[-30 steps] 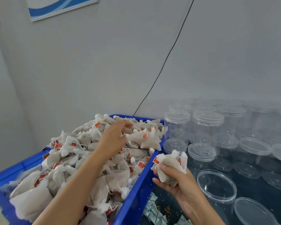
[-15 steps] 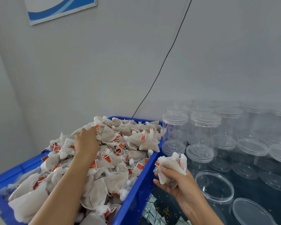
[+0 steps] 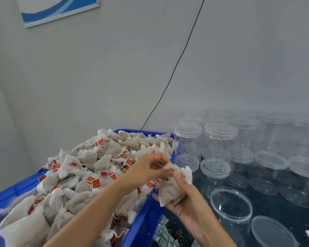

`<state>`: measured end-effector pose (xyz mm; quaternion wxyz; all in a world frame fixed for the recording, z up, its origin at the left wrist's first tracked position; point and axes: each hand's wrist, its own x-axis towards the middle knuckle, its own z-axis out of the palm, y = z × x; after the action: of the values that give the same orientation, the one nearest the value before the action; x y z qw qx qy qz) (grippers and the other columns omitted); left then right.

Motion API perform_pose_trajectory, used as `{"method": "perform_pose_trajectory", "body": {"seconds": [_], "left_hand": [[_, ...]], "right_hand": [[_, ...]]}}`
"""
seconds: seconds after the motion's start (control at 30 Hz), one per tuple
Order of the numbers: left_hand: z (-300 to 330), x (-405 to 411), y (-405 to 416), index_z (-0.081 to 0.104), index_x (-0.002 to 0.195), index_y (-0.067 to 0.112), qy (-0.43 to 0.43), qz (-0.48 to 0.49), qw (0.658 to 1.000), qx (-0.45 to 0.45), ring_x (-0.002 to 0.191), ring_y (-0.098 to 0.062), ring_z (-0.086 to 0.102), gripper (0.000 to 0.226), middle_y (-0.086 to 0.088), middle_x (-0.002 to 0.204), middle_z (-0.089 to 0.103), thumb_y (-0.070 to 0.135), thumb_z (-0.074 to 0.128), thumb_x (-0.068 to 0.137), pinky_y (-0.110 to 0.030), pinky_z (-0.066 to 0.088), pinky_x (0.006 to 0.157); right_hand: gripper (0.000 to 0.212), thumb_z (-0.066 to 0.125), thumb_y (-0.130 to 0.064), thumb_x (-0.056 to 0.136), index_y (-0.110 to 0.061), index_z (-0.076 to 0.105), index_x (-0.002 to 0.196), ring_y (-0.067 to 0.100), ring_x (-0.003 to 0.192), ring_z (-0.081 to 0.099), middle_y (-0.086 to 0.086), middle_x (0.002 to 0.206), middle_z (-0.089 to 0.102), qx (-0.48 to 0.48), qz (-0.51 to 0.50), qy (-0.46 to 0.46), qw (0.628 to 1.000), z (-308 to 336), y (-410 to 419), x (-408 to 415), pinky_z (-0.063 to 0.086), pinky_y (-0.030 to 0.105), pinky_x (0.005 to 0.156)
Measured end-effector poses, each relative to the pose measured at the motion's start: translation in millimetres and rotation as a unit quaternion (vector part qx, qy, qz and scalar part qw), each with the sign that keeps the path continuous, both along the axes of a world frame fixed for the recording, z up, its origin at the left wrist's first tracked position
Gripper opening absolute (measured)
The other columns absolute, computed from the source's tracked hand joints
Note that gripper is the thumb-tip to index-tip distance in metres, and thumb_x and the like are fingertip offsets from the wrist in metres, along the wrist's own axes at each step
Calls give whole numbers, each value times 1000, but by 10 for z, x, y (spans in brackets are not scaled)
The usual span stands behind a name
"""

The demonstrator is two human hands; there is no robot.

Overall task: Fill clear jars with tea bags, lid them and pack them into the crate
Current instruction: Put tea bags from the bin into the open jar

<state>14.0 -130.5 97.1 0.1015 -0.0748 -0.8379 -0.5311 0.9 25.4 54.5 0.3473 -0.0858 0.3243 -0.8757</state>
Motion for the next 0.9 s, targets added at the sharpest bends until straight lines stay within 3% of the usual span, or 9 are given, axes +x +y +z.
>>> {"method": "perform_pose_trajectory", "body": {"seconds": [0.07,0.2,0.3,0.4,0.47,0.53,0.63,0.77,0.9], "left_hand": [[-36,4,71,68,102,14,-1,-69,996,-54,91,-8,66,18,5,96,70,6,70,86,-21,52,81],[84,48,-39,61,121,25,-34,-125,988,-88,109,-17,64,34,3,114,70,6,60,93,-28,51,92],[143,54,-314,63,111,31,34,74,985,-150,98,-6,66,29,11,102,71,11,62,90,-29,54,90],[151,114,-694,61,108,33,25,357,853,-379,102,-9,60,24,15,108,65,20,63,87,-28,50,82],[142,159,-890,61,109,30,-87,432,771,-460,105,-16,57,24,7,110,61,24,62,86,-28,46,76],[151,191,-965,61,106,27,-165,453,741,-467,100,-18,59,22,4,105,61,32,65,85,-28,47,74],[145,180,-1001,60,100,21,-181,442,737,-479,95,-17,61,22,3,101,63,36,64,85,-26,46,71],[114,167,-1000,65,100,16,-136,461,753,-449,92,-22,62,17,-1,100,64,11,56,87,-26,42,64],[156,151,-900,70,87,7,28,477,806,-348,71,-20,56,15,-4,79,64,2,56,86,-26,39,59]], "right_hand": [[55,75,-14,67,-2,60,118,33,90,71,22,103,70,5,-18,-6,1000,-3,-6,2,58,46,61],[49,75,-11,71,-1,60,117,28,76,72,20,96,72,41,-82,-4,996,-40,12,-4,57,37,54],[43,77,-5,69,-4,61,109,26,67,72,12,77,74,59,-117,4,991,-51,46,-40,56,35,50],[46,80,-8,62,-9,62,104,28,73,72,15,90,71,78,-138,18,987,-41,72,-75,56,36,52],[48,80,-10,60,-10,62,105,28,77,72,16,97,69,90,-145,25,985,-40,87,-91,57,37,53],[49,80,-9,60,-10,62,106,30,81,70,17,99,68,99,-146,27,984,-44,94,-105,57,37,53],[50,79,-8,61,-10,62,108,31,86,69,16,101,68,105,-143,24,984,-59,92,-121,57,37,53],[56,79,-8,60,-9,61,112,32,90,67,17,104,67,113,-127,28,985,-63,85,-125,57,37,55],[56,80,-7,59,-11,62,112,29,84,70,15,100,69,117,-112,36,986,-63,84,-103,57,39,57]]}}
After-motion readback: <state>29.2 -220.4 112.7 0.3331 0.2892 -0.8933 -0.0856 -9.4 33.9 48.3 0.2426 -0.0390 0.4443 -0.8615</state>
